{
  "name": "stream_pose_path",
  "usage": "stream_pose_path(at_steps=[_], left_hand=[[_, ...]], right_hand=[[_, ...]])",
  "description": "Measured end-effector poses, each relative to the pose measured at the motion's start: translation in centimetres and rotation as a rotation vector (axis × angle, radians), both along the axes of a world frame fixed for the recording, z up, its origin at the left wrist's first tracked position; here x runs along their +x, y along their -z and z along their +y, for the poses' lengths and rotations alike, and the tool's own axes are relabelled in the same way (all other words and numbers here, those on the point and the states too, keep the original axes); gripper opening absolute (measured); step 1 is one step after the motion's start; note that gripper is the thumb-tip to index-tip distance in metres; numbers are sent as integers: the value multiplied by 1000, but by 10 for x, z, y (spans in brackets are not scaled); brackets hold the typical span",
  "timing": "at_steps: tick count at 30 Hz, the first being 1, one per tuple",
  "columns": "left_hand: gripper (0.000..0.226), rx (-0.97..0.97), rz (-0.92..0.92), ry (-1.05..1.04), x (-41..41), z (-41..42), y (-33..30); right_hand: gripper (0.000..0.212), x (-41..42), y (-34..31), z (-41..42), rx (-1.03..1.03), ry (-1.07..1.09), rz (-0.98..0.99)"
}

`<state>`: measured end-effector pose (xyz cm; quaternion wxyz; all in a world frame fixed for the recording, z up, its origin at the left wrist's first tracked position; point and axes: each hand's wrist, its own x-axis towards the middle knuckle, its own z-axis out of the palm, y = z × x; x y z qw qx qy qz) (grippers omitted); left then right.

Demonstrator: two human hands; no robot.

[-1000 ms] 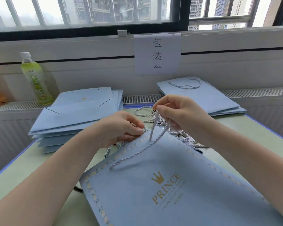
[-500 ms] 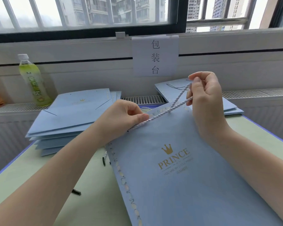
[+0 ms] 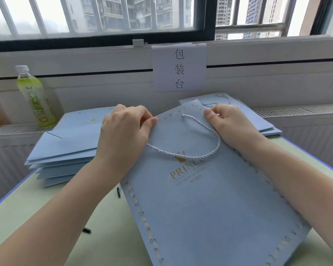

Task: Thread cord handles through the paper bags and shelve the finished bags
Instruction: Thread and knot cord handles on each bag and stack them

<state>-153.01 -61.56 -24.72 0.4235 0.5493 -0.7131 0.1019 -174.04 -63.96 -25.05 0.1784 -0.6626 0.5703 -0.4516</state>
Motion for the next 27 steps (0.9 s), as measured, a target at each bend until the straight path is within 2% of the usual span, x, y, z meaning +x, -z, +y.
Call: stream_pose_path(at_steps=[2, 4, 6, 8, 10, 13, 14, 18, 21, 23, 25, 27], left_hand=[[18, -25, -14, 14, 0, -1, 1], [43, -18, -3, 36, -4, 0, 1], [71, 69, 152, 136, -13, 5, 1], [85, 262, 416, 259, -21, 10, 1], [76, 490, 614, 356, -23, 11, 2], [20, 773, 727, 475, -16, 9, 0], [12, 810, 776, 479, -13, 8, 0], [11, 700, 947, 429, -7, -1, 0], [12, 611, 1089, 350, -3, -8, 2], [15, 573, 1166, 302, 1, -14, 5], [15, 532, 1239, 268, 3, -17, 7], [16, 488, 1334, 242, 4, -18, 8]], right_hand=[[39, -5, 0, -3, -46, 54, -55], [33, -13, 1, -8, -51, 96, -147], [27, -22, 2, -14, -48, 138, -275], [24, -31, 4, -19, -49, 187, -418], [24, -37, 4, -20, -32, 222, -544], [31, -42, 5, -22, 29, 255, -696], [33, -42, 5, -22, 61, 265, -756], [29, -42, 4, -25, 297, 138, -1054], [39, -33, 5, -19, 534, -96, -1037], [39, -24, 7, -13, 639, -272, -1023], [30, -16, 10, -10, 679, -383, -1171], [33, -11, 14, -13, 631, -431, -1363]])
